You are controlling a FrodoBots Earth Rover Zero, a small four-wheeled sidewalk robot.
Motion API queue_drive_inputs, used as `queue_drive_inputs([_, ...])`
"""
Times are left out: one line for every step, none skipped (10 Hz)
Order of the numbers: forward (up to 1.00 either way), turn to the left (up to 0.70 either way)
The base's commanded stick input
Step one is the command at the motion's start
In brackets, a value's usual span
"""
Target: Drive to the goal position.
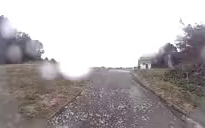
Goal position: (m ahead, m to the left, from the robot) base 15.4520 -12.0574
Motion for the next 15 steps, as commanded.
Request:
queue_drive_inputs([0.85, -0.34])
queue_drive_inputs([0.85, -0.34])
queue_drive_inputs([0.85, -0.34])
queue_drive_inputs([0.85, -0.34])
queue_drive_inputs([0.85, -0.34])
queue_drive_inputs([0.85, -0.34])
queue_drive_inputs([0.85, -0.34])
queue_drive_inputs([0.85, -0.34])
queue_drive_inputs([0.85, -0.29])
queue_drive_inputs([0.85, -0.21])
queue_drive_inputs([0.85, -0.14])
queue_drive_inputs([0.85, -0.06])
queue_drive_inputs([0.85, 0.00])
queue_drive_inputs([0.85, 0.00])
queue_drive_inputs([0.85, 0.00])
